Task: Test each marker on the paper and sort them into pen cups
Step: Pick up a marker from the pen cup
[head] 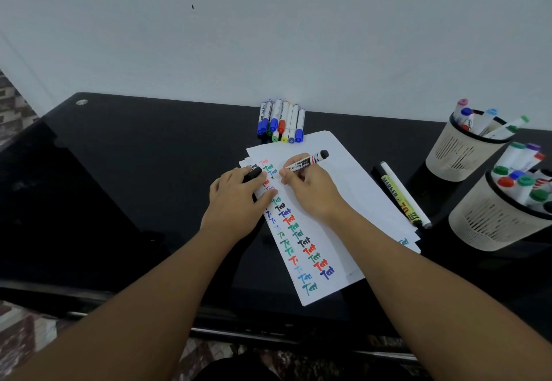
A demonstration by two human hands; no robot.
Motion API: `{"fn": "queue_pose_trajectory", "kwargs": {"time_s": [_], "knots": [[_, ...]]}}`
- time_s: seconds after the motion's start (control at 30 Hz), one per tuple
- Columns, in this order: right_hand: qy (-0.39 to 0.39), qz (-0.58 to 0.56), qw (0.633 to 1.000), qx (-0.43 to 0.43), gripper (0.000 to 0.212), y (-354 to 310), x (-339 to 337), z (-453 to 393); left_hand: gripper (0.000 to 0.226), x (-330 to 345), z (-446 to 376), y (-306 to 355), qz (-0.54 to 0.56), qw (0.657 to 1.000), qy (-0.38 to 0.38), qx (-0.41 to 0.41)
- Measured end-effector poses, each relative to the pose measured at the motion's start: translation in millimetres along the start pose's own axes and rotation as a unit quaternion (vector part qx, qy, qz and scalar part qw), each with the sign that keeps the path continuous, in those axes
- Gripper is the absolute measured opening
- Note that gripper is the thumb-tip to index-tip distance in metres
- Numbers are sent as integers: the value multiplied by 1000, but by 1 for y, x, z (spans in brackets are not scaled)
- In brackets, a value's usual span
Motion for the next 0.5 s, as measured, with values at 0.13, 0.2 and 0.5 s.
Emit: {"fn": "queue_pose_trajectory", "kwargs": {"time_s": [0.13, 0.2, 0.5], "knots": [[15, 3, 1000, 12, 32, 4, -2, -2, 57, 2, -1, 0, -4, 1000, -8, -1], [10, 6, 1000, 7, 32, 2, -2, -2, 57, 1, -2, 0, -4, 1000, -6, -1], [14, -31, 999, 23, 35, 7, -4, 0, 57, 1, -2, 1, -6, 1000, -6, -2]]}}
Point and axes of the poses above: each hand's wrist, its own z-axis away from the middle knuckle, its own x-axis out of the palm, y = z × x, the point moved 9 cm from there along -z, towards the middle knuckle, and after that the axes turned 4 degrees about x, right-handed, at the moved point
